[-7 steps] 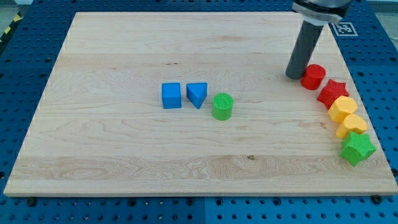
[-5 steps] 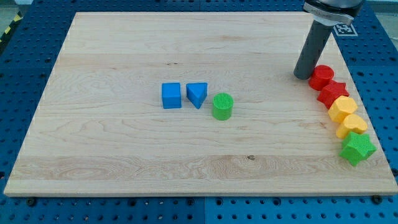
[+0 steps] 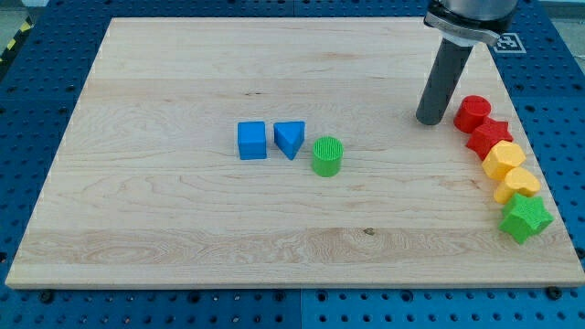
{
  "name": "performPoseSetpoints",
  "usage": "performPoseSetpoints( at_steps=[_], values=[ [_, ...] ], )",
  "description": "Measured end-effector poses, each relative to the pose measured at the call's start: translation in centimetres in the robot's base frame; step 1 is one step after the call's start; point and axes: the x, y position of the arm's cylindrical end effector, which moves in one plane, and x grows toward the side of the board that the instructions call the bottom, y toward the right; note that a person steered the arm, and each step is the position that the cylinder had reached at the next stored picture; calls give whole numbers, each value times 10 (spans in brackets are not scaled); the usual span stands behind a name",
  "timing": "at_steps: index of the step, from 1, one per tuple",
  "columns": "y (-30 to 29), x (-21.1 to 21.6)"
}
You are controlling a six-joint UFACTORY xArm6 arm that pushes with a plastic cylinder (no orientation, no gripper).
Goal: Move green circle on top left to red circle
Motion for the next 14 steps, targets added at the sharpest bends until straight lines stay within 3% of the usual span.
performPoseSetpoints(
  at_steps=[4,6,7,8,9,11,13,14],
  values=[
    [-25,41],
    [-39,88],
    [-59,122],
    [-117,131],
    [-159,118],
    [-121,96],
    [-181,98],
    [-154,82]
  ],
)
